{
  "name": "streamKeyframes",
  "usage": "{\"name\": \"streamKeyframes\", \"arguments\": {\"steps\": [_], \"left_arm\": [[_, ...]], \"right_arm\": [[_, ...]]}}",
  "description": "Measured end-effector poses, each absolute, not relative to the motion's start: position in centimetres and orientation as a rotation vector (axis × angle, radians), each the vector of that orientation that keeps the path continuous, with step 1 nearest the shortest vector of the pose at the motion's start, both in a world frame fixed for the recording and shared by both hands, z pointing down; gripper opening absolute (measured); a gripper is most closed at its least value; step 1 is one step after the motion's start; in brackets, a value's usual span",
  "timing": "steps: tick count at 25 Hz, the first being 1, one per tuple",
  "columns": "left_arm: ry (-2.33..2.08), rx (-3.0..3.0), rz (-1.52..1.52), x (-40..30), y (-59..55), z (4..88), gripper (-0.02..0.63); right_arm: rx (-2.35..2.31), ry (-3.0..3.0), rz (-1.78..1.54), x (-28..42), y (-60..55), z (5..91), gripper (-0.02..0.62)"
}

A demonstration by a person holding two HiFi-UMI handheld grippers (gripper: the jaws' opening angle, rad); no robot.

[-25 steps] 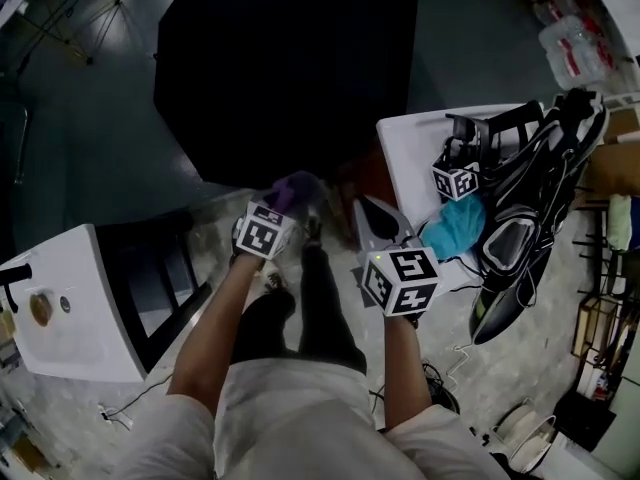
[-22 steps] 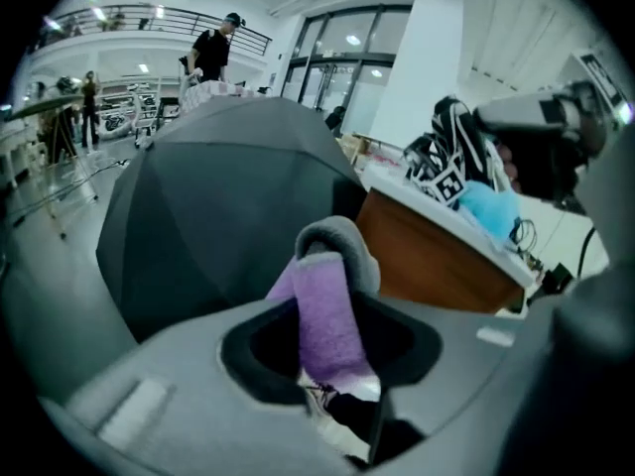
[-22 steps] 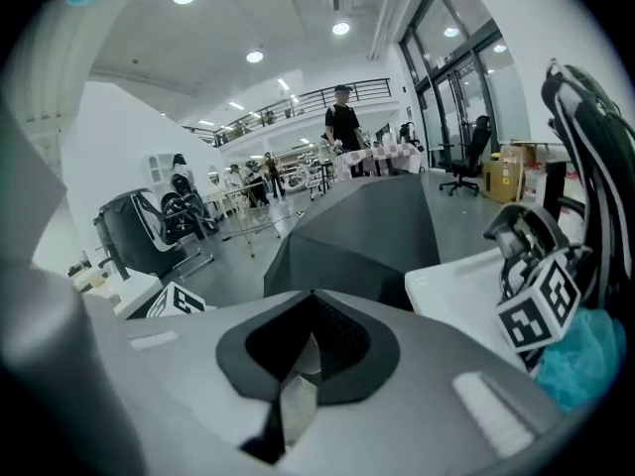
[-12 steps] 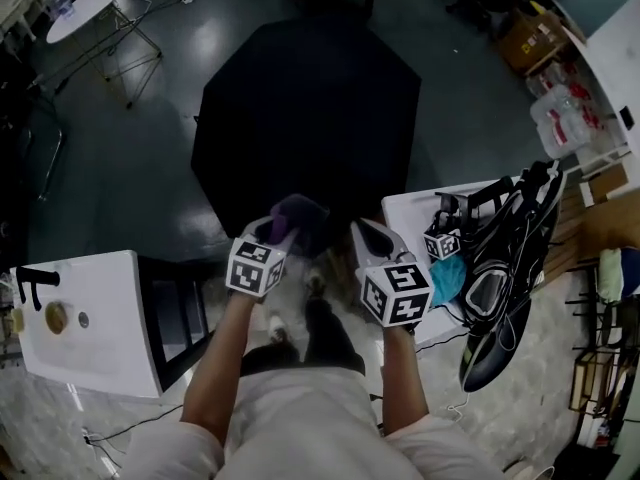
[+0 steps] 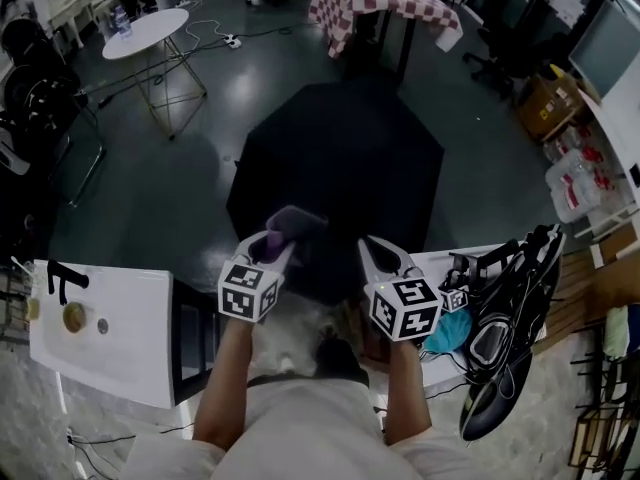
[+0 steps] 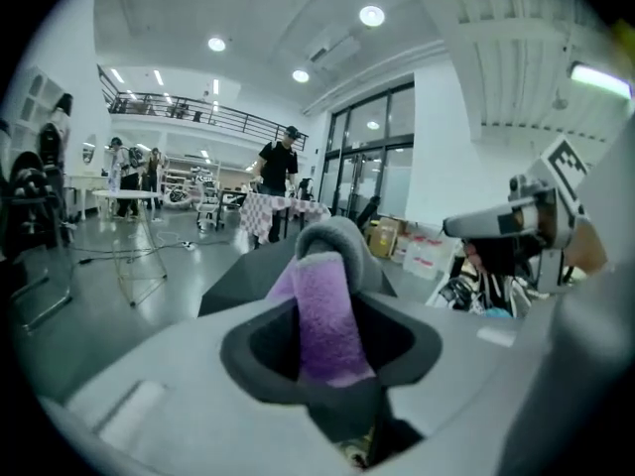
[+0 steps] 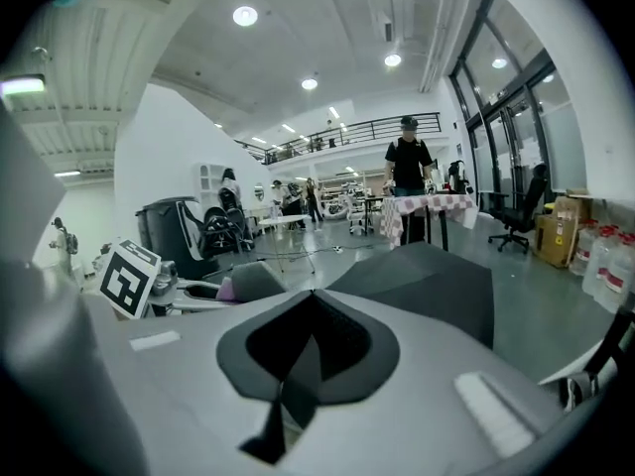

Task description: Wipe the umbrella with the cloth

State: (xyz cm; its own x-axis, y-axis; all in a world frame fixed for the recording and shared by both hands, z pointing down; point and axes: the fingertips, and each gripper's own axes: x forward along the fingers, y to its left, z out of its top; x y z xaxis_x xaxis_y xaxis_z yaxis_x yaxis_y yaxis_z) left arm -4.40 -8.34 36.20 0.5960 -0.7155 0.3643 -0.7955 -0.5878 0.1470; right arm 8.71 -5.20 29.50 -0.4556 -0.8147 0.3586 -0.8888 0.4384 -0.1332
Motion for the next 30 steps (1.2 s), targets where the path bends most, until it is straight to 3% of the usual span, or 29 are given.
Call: {"name": "streamKeyframes", "arguments": {"steps": [10,30], "left_arm": [[-1.441,2.604,0.254,-11.3,-7.4,25.7,0.135],[-1.668,2.812,0.147,-14.6,-2.8,10.9,0.135]], "right_arm": [[1.302,-2.617,0.223,2.4,-5.9,21.5,0.006],[1.235,-2.801,-0.042,-1.9,-2.8,10.3,0.006]]}}
